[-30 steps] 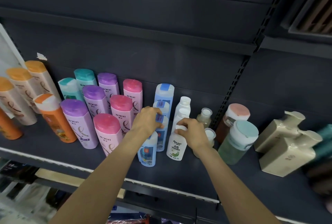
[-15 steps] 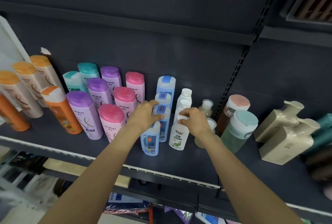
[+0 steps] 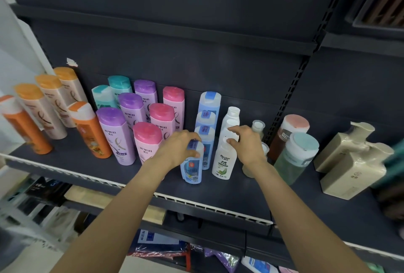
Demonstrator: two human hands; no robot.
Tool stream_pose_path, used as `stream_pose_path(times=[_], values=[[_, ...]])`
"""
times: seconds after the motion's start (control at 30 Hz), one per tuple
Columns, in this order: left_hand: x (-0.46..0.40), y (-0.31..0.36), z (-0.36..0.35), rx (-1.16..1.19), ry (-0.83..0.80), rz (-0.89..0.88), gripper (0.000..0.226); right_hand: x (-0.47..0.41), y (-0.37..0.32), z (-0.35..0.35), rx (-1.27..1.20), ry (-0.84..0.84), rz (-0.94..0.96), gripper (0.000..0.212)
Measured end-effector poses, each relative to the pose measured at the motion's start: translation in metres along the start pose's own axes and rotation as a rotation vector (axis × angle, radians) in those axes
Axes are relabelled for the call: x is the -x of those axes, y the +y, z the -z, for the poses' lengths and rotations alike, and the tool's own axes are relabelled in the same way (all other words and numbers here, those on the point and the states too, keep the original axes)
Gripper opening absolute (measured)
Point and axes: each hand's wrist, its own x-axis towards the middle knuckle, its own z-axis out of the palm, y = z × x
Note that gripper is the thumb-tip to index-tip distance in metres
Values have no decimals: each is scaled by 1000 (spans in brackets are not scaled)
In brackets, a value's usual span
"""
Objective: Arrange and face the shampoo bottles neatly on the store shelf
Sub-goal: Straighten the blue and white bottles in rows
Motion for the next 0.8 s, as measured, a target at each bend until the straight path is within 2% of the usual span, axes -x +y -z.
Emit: stream_pose_path(times=[0.1, 0.27, 0.37, 0.43, 0.47, 0.53, 0.6, 0.7, 0.8], values=[[15, 2, 13, 124, 141, -11, 39, 10, -6, 6, -139, 51, 29, 31], [43, 14, 45, 369, 399, -41, 26, 26, -18, 3, -306, -37, -15, 24], [53, 14, 57, 519, 458, -62, 28, 33, -24, 1, -288, -90, -85, 28], [59, 12, 62, 619, 497, -80, 29, 36, -27, 1, -285, -110, -158, 41], [62, 11, 64, 668, 516, -88, 30, 38, -28, 1, -378, -113, -225, 43], [67, 11, 66, 770, 547, -82, 30, 41, -33, 3, -749, -123, -388, 39], [72, 10, 67, 858, 561, -66, 29, 43, -37, 7, -1084, -122, -466, 37], [78, 10, 70, 941, 558, -65, 34, 46, -46, 15, -1302, -104, -497, 32], [79, 8, 72, 1000, 522, 2, 44, 48, -56, 21, -1378, -33, -458, 25]])
